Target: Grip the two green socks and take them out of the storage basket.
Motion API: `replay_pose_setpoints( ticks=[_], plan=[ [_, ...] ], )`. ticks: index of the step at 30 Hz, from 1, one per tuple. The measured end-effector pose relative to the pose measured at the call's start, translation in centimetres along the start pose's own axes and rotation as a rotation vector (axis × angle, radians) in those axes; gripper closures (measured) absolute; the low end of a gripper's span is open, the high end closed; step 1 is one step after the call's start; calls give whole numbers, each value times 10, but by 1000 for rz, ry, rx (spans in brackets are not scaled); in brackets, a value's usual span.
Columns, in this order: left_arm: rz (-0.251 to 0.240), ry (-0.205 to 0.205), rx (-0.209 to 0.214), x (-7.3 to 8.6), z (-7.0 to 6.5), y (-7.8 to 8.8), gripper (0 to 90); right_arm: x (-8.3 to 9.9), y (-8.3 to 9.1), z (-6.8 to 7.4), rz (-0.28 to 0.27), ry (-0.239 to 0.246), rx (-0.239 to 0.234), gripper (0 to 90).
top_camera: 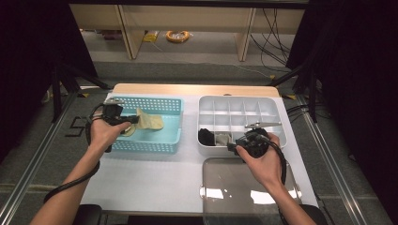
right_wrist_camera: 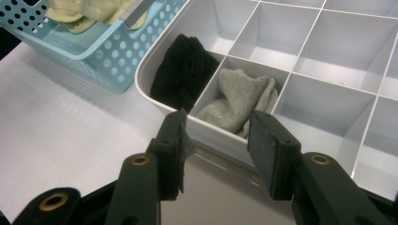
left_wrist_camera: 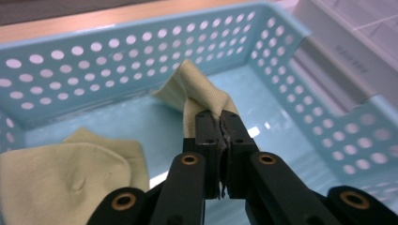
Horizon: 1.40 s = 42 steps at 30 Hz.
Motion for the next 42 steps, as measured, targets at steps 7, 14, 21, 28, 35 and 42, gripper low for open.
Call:
replay_pose_setpoints(
  ticks=[7,14,21,28,35,42],
  plan=[
    [-170,-27,38,-5,-16,20,869,1,-1,-3,2,29,19,580],
    [-279,-40,98,-4,-24,31,869,0,-2,-3,-10,29,21,580],
    [-360,-34,115,-3,-32,45,869,0,-4,1,-36,33,2,580],
    [-408,-34,138,-4,-38,56,869,2,-3,0,-22,27,3,577],
    [-456,-51,157,-7,-47,72,869,1,-3,4,-30,7,-6,576],
    [-465,-70,165,-3,-56,84,869,0,-5,2,-53,39,-6,575]
  ],
)
Point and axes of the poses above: each handheld gripper's, and its own axes: y roughly backward along the jaws, x roughly out of its underside, z roughly to its left, the point moved 7 cm from there along -y, roughly forward along the jaws, and after that the axes turned 6 degrees about y, right-handed, at the moved point
